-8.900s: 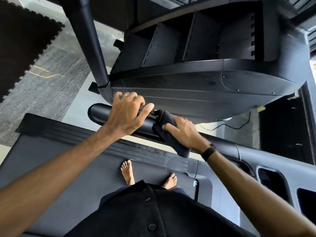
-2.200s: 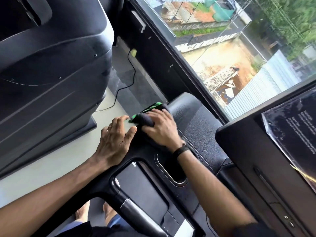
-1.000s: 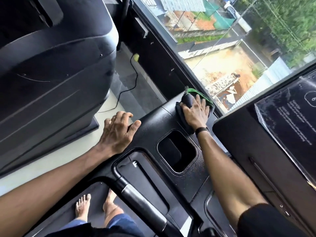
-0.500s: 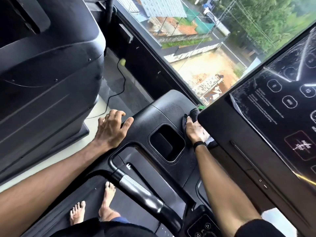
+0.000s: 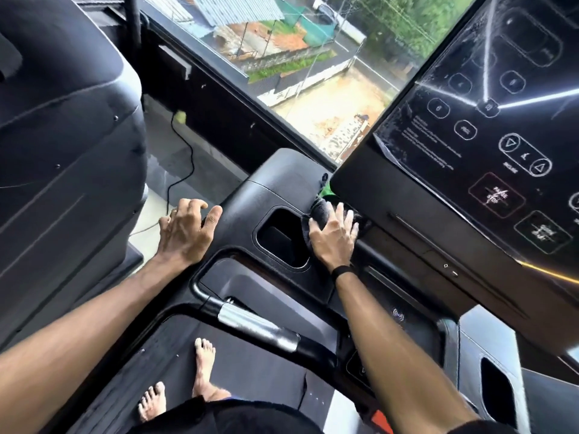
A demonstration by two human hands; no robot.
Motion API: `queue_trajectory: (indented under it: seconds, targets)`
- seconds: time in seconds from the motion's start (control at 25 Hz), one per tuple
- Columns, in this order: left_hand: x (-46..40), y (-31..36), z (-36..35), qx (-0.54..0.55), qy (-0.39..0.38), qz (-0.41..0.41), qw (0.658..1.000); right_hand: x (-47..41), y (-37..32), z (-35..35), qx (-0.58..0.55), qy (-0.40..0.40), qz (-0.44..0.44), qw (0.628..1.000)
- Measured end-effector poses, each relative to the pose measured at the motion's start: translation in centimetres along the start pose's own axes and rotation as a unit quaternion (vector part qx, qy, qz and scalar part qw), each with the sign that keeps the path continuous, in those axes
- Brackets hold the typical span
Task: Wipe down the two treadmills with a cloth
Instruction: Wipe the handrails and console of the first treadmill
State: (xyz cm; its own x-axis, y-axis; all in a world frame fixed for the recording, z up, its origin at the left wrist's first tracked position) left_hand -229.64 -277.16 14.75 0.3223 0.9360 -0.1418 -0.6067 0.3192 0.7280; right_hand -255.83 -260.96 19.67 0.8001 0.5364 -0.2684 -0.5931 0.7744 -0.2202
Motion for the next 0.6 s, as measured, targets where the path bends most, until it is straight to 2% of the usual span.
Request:
queue_trajectory:
  seconds: [0.4, 0.48, 0.6]
  targets:
    - [0.1, -0.2, -0.1, 0.023, 0.006, 0.009, 1.0, 9.2, -1.6, 1.7, 0.003, -0.019, -0.019, 1.0]
    - [0.1, 0.0, -0.1, 0.028, 0.003, 0.01, 1.0, 11.7, -2.7, 2.0, 0.009, -0.026, 0.03, 0.999]
    - [-0.1, 0.0, -0.3, 0.028, 0.0, 0.005, 1.0, 13.9, -6.0, 1.4, 0.022, -0.028, 0.148, 0.988]
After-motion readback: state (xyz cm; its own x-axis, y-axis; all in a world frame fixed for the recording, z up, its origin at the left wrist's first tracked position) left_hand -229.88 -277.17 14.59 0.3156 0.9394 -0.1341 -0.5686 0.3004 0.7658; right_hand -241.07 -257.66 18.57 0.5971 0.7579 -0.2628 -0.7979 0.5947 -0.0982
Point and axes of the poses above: each hand's wrist, its own x-axis away from the middle knuckle, its own z-axis out of the back of the hand, y = z × x, the point moved 7 cm from there along -x, towards the middle knuckle, and after that the axes turned 12 degrees about y, right-handed, at the moved point
